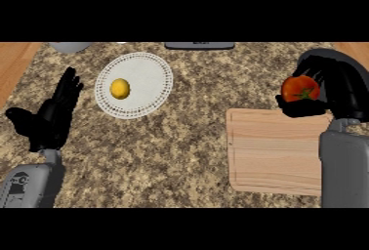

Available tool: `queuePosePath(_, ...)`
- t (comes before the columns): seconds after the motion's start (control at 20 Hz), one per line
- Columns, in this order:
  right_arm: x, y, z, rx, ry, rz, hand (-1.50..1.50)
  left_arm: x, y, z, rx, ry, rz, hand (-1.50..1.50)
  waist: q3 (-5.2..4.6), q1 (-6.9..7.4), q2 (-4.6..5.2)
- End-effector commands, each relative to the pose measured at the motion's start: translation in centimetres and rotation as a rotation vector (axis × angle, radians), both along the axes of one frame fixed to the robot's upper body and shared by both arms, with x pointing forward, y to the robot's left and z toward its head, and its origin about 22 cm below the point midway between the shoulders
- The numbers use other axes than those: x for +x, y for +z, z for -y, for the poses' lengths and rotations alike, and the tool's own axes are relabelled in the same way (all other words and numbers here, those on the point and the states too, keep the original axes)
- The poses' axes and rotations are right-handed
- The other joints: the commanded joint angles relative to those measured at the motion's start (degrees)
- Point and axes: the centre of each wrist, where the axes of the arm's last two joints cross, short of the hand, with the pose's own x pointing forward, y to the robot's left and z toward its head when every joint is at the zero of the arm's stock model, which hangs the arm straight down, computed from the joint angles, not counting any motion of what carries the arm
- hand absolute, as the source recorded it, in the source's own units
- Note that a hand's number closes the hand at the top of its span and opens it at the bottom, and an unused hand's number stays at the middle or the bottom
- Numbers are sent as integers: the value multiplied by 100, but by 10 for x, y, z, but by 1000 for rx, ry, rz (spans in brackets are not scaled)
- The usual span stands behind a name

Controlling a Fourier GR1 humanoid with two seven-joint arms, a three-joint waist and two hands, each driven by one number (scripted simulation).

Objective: Pick the tomato from the cutting board and place it in the pan

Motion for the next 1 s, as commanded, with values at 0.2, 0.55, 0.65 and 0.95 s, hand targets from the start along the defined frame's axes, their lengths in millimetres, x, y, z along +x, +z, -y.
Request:
queuePosePath(0.2,31,19,106,180,-131,85,150,0,5,3,-5,-4,11,0,5,78,26)
queuePosePath(0.55,43,1,179,72,-226,91,150,6,-3,11,3,-47,6,0,18,257,121)
queuePosePath(0.65,38,-25,180,-44,-301,93,150,5,3,28,2,-53,37,0,24,309,139)
queuePosePath(0.95,28,-29,214,-87,-346,76,150,9,-3,27,-9,-83,32,0,43,453,247)
